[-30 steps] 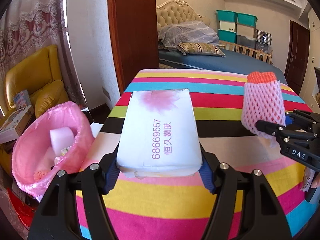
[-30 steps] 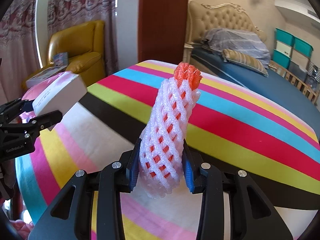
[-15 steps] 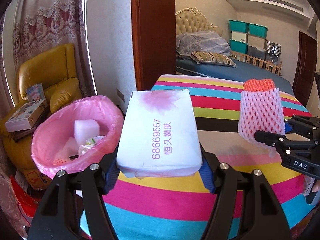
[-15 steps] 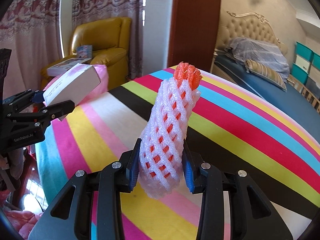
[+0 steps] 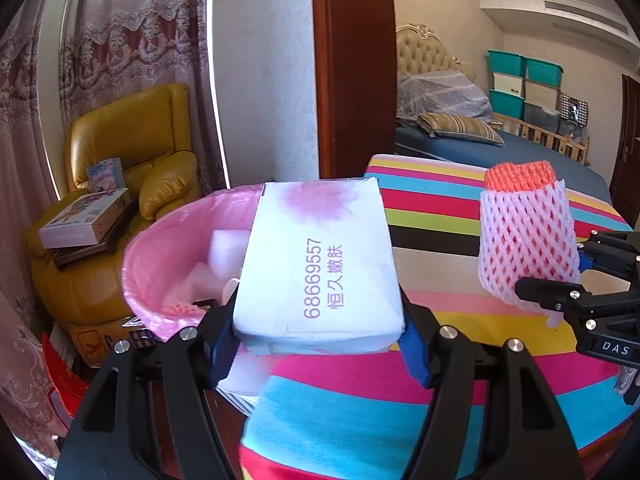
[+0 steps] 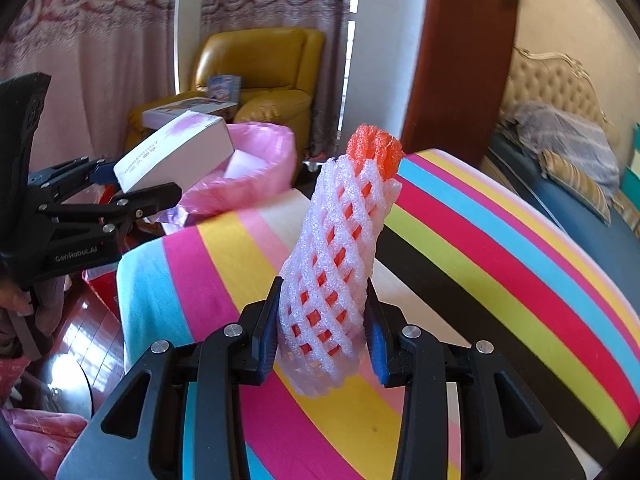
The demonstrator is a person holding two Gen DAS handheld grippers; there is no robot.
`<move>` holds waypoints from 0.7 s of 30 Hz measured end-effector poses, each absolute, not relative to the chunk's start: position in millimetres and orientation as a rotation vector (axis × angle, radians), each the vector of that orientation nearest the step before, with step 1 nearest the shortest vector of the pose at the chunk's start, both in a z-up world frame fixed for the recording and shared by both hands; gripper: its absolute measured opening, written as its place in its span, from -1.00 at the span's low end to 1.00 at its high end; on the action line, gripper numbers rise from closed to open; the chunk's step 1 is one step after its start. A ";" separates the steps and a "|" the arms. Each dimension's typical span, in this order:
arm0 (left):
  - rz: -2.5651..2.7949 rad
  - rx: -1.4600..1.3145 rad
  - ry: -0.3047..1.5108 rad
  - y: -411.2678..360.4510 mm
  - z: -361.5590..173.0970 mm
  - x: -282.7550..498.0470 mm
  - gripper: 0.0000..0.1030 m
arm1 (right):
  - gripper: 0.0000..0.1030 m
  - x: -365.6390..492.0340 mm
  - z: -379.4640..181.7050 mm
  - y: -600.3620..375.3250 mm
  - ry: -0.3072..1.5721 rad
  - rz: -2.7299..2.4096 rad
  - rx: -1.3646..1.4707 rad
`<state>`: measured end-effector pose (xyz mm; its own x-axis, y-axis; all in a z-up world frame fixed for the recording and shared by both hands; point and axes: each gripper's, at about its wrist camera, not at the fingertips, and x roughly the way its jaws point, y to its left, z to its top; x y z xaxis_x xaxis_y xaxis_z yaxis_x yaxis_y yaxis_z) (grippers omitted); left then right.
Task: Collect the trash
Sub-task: 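Carry the tissue box with left tool while right tool carries fruit net to bin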
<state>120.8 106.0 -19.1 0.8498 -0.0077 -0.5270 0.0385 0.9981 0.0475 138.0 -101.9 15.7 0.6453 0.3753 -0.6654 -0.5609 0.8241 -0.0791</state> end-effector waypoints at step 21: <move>0.122 0.033 0.569 226.8 -3.9 165.8 0.27 | -0.28 206.3 40.9 4.0 0.676 0.753 -0.314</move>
